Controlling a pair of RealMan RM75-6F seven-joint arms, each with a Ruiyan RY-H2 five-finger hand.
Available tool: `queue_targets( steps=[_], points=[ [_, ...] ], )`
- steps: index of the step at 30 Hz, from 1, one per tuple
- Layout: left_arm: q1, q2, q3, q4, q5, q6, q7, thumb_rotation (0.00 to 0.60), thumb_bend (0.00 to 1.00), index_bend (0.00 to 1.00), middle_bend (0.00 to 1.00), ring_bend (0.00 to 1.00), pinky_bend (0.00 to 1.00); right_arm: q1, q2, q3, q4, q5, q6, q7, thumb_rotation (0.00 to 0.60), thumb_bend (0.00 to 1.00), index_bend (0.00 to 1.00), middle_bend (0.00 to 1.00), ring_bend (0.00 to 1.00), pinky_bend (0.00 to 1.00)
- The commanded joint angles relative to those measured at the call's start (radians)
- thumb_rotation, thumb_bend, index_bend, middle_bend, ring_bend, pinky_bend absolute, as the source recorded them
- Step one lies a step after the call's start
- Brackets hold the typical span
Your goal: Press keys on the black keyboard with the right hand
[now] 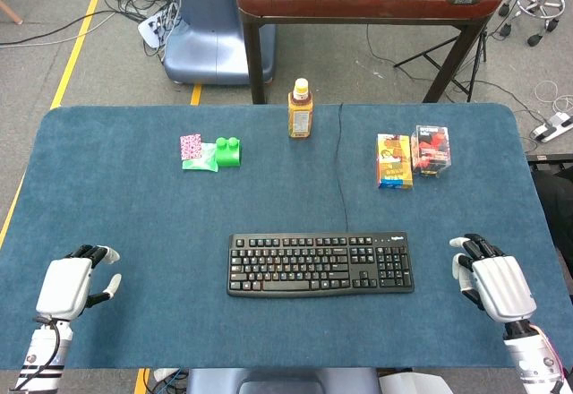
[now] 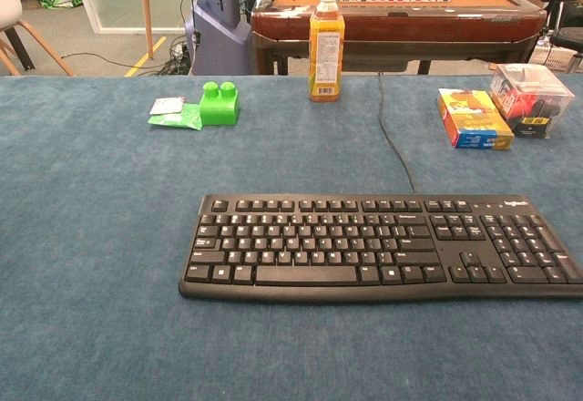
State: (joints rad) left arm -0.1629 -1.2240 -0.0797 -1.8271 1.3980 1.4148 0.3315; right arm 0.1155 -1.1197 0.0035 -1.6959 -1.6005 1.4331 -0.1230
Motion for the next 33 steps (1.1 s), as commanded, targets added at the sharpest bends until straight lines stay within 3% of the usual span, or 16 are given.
queue_targets(
  steps=[1,8,10,18,23,27,33],
  points=[
    [0.001,-0.002,0.002,0.000,-0.002,0.003,0.002,0.600,0.29,0.43,0.47,0.34,0.47,0.002,-0.005,-0.002,0.011,0.000,-0.005,0.012,0.600,0.61,0.64,0.32,0.21,0.45],
    [0.008,-0.005,0.009,0.000,-0.005,0.014,0.004,0.600,0.29,0.43,0.47,0.34,0.47,0.026,-0.008,0.003,0.027,0.001,-0.039,0.033,0.600,0.61,0.64,0.33,0.23,0.45],
    [0.009,-0.007,0.011,0.004,-0.002,0.016,0.002,0.600,0.29,0.43,0.47,0.34,0.47,0.038,-0.005,0.006,0.022,-0.013,-0.043,0.030,0.600,0.61,0.64,0.35,0.25,0.49],
    [0.021,-0.009,0.025,0.019,0.016,0.031,-0.029,0.600,0.29,0.43,0.47,0.34,0.47,0.122,0.004,0.020,-0.022,-0.050,-0.140,-0.040,0.600,0.61,0.64,0.56,0.49,0.82],
    [0.023,-0.010,0.028,0.033,0.018,0.030,-0.046,0.600,0.29,0.44,0.47,0.34,0.47,0.193,0.013,0.034,-0.081,-0.039,-0.245,-0.106,0.600,0.64,0.61,0.76,0.75,0.99],
    [0.022,-0.014,0.027,0.048,0.019,0.030,-0.049,0.600,0.29,0.44,0.47,0.33,0.47,0.251,0.001,0.048,-0.111,-0.017,-0.329,-0.156,0.600,0.69,0.53,0.88,0.90,1.00],
    [0.022,-0.025,0.023,0.064,0.022,0.039,-0.038,0.600,0.29,0.44,0.47,0.34,0.47,0.334,-0.024,0.064,-0.119,0.017,-0.442,-0.176,0.600,0.84,0.48,0.97,0.99,1.00]
  ],
)
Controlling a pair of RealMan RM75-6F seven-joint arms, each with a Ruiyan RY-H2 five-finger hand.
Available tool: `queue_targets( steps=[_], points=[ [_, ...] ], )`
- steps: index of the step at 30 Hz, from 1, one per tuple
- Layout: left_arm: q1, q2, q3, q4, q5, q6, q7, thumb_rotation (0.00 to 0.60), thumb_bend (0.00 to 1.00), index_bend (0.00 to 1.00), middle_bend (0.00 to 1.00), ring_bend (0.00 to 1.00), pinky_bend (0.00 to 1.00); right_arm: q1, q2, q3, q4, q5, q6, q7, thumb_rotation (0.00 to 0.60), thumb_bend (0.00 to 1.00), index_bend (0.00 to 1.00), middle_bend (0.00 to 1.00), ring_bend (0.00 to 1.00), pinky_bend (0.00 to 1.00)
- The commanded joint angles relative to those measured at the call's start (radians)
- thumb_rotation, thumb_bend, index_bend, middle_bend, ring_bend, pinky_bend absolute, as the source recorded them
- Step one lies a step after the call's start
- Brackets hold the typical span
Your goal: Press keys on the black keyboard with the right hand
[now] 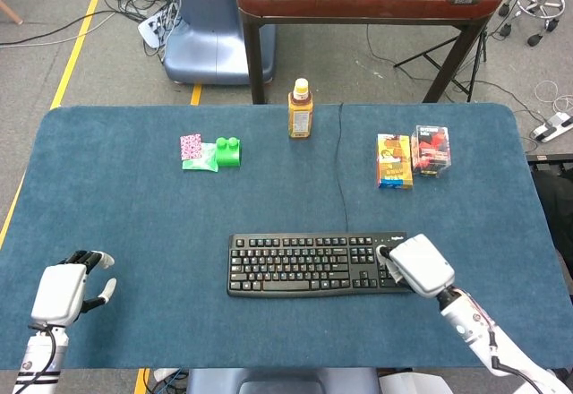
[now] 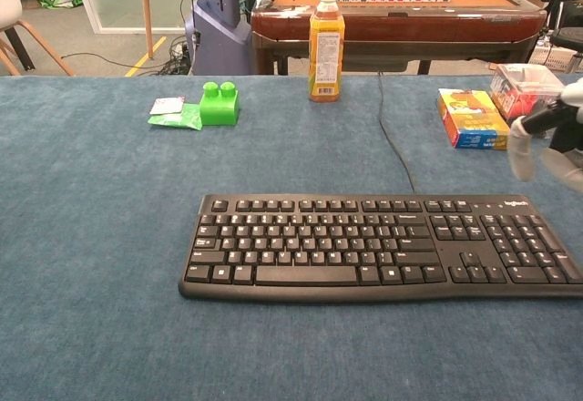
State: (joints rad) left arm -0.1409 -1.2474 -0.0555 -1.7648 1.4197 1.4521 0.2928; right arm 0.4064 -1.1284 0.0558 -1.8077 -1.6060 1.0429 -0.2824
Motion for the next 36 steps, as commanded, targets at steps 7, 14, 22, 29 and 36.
queue_targets(
  steps=[7,14,22,29,36],
  points=[
    [-0.001,-0.009,-0.004,0.013,-0.005,0.001,0.009,0.600,0.29,0.44,0.47,0.34,0.47,0.131,-0.061,0.029,0.007,0.058,-0.154,-0.062,0.600,0.97,0.45,0.99,1.00,1.00],
    [-0.002,-0.023,-0.005,0.033,-0.005,0.007,0.035,0.600,0.29,0.44,0.47,0.34,0.47,0.198,-0.114,0.035,0.016,0.099,-0.224,-0.109,0.600,0.98,0.45,0.99,1.00,1.00],
    [-0.002,-0.021,-0.003,0.037,-0.004,0.003,0.028,0.600,0.29,0.44,0.47,0.34,0.47,0.253,-0.162,0.029,0.039,0.136,-0.269,-0.143,0.600,1.00,0.45,0.99,1.00,1.00],
    [0.002,-0.024,0.001,0.045,-0.008,0.003,0.022,0.600,0.29,0.44,0.47,0.34,0.47,0.291,-0.203,0.020,0.058,0.161,-0.295,-0.168,0.600,1.00,0.45,0.99,1.00,1.00],
    [0.005,-0.022,0.001,0.047,-0.010,0.002,0.012,0.600,0.29,0.44,0.47,0.34,0.47,0.324,-0.241,0.008,0.077,0.184,-0.314,-0.182,0.600,1.00,0.44,1.00,1.00,1.00]
  ],
)
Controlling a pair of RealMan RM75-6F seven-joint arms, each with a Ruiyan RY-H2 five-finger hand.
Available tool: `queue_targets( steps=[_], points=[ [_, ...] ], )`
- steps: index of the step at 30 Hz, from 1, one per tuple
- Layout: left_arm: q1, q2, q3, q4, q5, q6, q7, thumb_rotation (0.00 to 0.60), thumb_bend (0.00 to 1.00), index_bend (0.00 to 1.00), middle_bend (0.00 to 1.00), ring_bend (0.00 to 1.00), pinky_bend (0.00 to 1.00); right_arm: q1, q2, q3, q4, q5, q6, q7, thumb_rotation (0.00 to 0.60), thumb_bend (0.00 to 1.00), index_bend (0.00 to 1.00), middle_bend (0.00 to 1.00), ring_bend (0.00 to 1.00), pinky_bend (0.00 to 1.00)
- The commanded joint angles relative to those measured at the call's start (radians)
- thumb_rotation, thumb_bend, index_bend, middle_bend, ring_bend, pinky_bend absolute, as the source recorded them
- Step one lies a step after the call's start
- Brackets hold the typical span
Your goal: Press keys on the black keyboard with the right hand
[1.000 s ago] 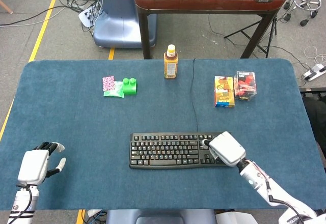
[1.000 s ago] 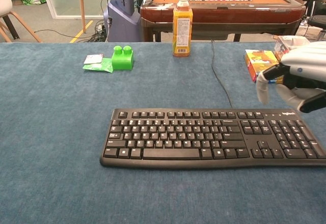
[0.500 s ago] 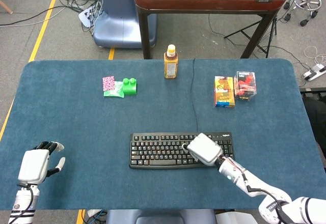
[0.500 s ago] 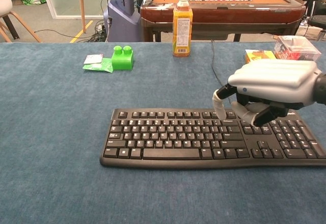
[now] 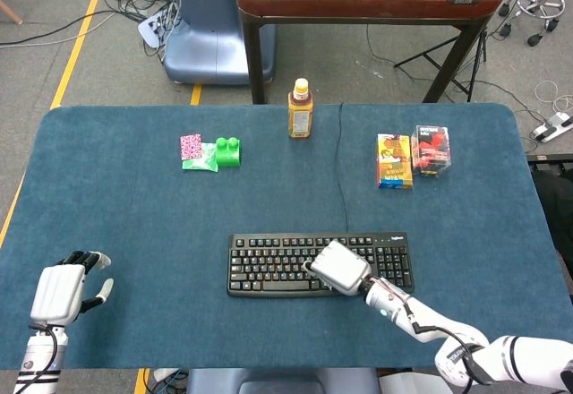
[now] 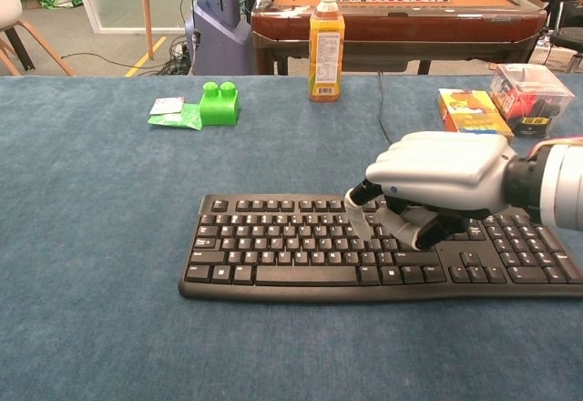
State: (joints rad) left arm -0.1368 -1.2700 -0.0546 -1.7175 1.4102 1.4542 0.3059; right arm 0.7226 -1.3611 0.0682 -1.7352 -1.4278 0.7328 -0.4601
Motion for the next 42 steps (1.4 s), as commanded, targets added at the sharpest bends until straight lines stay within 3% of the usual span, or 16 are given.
queue_targets(
  steps=[1,42],
  points=[
    [0.001,0.001,0.001,0.000,-0.001,0.000,-0.002,0.600,0.29,0.44,0.47,0.34,0.47,0.011,-0.012,-0.006,0.007,0.007,-0.005,-0.006,0.600,1.00,0.44,1.00,1.00,1.00],
    [0.018,-0.007,0.003,0.025,-0.014,0.002,-0.035,0.600,0.29,0.47,0.47,0.34,0.47,0.115,-0.132,-0.062,0.090,0.109,-0.037,-0.063,0.600,1.00,0.44,1.00,1.00,1.00]
  ],
)
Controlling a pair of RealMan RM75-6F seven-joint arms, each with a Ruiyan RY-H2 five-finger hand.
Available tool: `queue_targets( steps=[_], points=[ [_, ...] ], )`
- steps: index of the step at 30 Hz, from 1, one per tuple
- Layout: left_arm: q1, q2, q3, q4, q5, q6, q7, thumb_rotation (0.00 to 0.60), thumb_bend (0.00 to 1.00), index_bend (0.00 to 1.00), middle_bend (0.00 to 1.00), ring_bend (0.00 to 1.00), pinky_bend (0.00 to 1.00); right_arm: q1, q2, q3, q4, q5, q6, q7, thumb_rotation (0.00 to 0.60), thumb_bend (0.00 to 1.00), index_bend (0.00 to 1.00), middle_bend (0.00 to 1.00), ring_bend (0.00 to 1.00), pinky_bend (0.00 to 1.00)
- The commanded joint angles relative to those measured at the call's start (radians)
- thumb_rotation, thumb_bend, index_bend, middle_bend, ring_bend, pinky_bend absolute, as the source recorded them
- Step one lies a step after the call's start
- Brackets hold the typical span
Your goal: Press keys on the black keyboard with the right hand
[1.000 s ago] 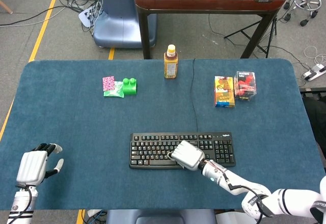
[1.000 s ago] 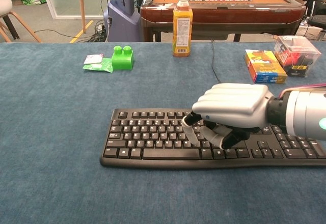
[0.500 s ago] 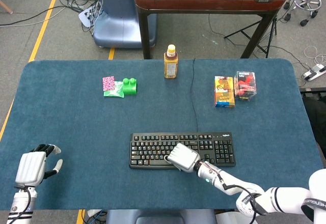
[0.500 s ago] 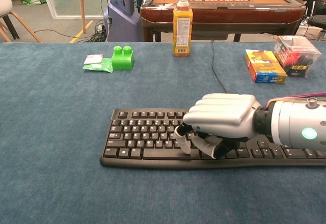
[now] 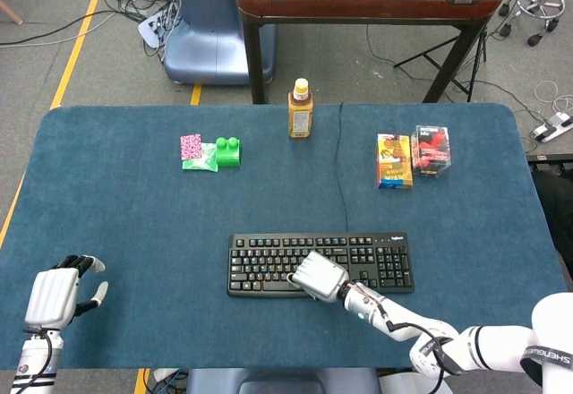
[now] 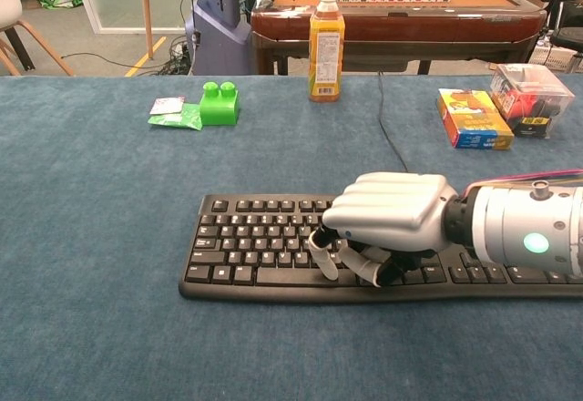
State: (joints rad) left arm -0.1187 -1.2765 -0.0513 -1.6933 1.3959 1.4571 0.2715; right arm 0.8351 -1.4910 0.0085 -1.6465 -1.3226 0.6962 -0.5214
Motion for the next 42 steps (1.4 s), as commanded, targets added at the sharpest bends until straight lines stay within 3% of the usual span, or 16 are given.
queue_targets(
  steps=[1,5,10,14,21,23,26,27,30,42],
  points=[
    [0.000,-0.001,0.000,0.001,0.000,0.000,-0.001,0.600,0.29,0.47,0.47,0.34,0.47,0.003,-0.002,-0.003,0.001,0.005,0.001,-0.002,0.600,1.00,0.44,1.00,1.00,1.00],
    [0.001,0.001,-0.001,0.000,0.001,0.000,-0.003,0.600,0.29,0.47,0.47,0.34,0.47,-0.005,0.016,-0.002,-0.025,-0.020,0.037,0.019,0.600,1.00,0.43,1.00,1.00,1.00],
    [-0.001,0.000,-0.002,0.001,-0.001,-0.004,-0.001,0.600,0.29,0.47,0.47,0.34,0.47,-0.043,0.073,-0.004,-0.080,-0.105,0.141,0.078,0.600,1.00,0.31,0.99,1.00,1.00],
    [-0.004,-0.002,-0.004,-0.002,0.001,-0.004,0.005,0.600,0.29,0.47,0.47,0.34,0.47,-0.078,0.136,-0.017,-0.122,-0.153,0.211,0.097,0.600,0.99,0.29,0.88,0.91,1.00],
    [-0.011,-0.005,-0.009,-0.003,0.006,-0.006,0.010,0.600,0.29,0.47,0.47,0.34,0.47,-0.175,0.244,-0.048,-0.183,-0.175,0.350,0.041,0.600,0.62,0.29,0.63,0.67,1.00],
    [-0.013,-0.007,-0.010,-0.004,0.009,-0.006,0.012,0.600,0.29,0.47,0.47,0.34,0.47,-0.204,0.268,-0.057,-0.202,-0.168,0.380,0.037,0.600,0.54,0.29,0.52,0.52,0.95],
    [-0.016,-0.011,-0.012,-0.006,0.017,-0.003,0.015,0.600,0.29,0.47,0.48,0.35,0.47,-0.255,0.309,-0.070,-0.231,-0.151,0.433,0.025,0.600,0.50,0.28,0.33,0.28,0.69],
    [-0.017,-0.013,-0.013,-0.006,0.021,-0.001,0.017,0.600,0.29,0.47,0.49,0.35,0.47,-0.275,0.325,-0.073,-0.241,-0.145,0.457,0.018,0.600,0.50,0.27,0.28,0.24,0.59],
    [-0.021,-0.015,-0.016,-0.009,0.028,0.001,0.016,0.600,0.29,0.47,0.49,0.36,0.47,-0.320,0.353,-0.080,-0.261,-0.143,0.512,0.014,0.600,0.50,0.27,0.25,0.20,0.45],
    [-0.046,-0.028,-0.031,0.002,0.045,-0.011,-0.015,0.600,0.29,0.47,0.49,0.36,0.47,-0.523,0.368,-0.118,-0.219,-0.192,0.731,0.125,0.600,0.50,0.27,0.27,0.21,0.44]
  ],
)
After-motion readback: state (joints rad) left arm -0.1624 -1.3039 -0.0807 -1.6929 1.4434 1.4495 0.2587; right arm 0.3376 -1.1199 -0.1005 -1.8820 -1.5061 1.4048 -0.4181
